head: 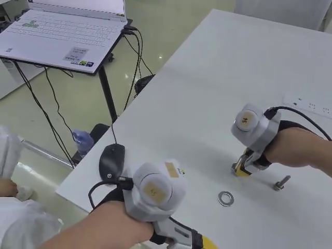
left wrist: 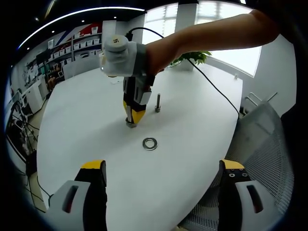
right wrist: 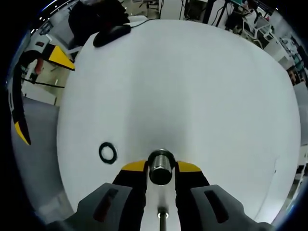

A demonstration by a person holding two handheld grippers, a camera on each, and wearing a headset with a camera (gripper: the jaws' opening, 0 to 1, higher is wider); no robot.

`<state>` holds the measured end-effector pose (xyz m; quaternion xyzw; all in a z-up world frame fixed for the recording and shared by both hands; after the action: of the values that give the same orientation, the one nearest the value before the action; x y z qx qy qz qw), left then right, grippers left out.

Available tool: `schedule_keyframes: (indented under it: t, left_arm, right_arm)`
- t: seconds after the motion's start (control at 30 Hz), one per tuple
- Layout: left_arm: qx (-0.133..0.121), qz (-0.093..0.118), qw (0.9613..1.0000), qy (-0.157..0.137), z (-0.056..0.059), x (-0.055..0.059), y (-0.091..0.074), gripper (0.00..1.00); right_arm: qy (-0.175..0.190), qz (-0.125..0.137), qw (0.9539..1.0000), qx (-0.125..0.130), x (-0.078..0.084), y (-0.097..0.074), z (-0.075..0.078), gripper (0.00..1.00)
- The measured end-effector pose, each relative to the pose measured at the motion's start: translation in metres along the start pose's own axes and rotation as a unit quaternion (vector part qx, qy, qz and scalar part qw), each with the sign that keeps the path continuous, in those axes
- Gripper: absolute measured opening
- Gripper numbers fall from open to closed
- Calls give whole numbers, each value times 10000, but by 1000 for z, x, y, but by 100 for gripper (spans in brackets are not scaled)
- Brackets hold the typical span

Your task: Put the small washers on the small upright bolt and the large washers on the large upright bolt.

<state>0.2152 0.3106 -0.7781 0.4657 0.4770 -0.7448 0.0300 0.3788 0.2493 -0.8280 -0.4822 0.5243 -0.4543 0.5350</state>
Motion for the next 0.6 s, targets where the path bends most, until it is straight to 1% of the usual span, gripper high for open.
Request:
schedule_keyframes:
  t: [0.23,0.4,0.6]
  left_arm:
    - [-7,-31,10000,5,-1,2,-2,96]
    - [6,-38,10000,17,0,1,-2,95]
    - [63,-77,9999,36,3,2,-2,92]
  right_arm:
    - [8,23,10000,10,-2,3,2,22]
    - [13,21,10000,5,-2,5,4,22]
    - [18,46,10000,-3,-2,8,7,24]
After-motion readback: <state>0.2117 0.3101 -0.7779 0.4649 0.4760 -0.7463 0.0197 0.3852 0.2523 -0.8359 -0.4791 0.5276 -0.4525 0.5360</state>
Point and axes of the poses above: the centre of the closed fingertips' face, and the gripper's own axes: y roughly forward along the fingers, z roughly to its right, x roughly out of its underside, the point moved 3 cm from there along -y, roughly backward along the fingers, and after that the axes turned 4 degrees about -z, right-handed, at the moved point
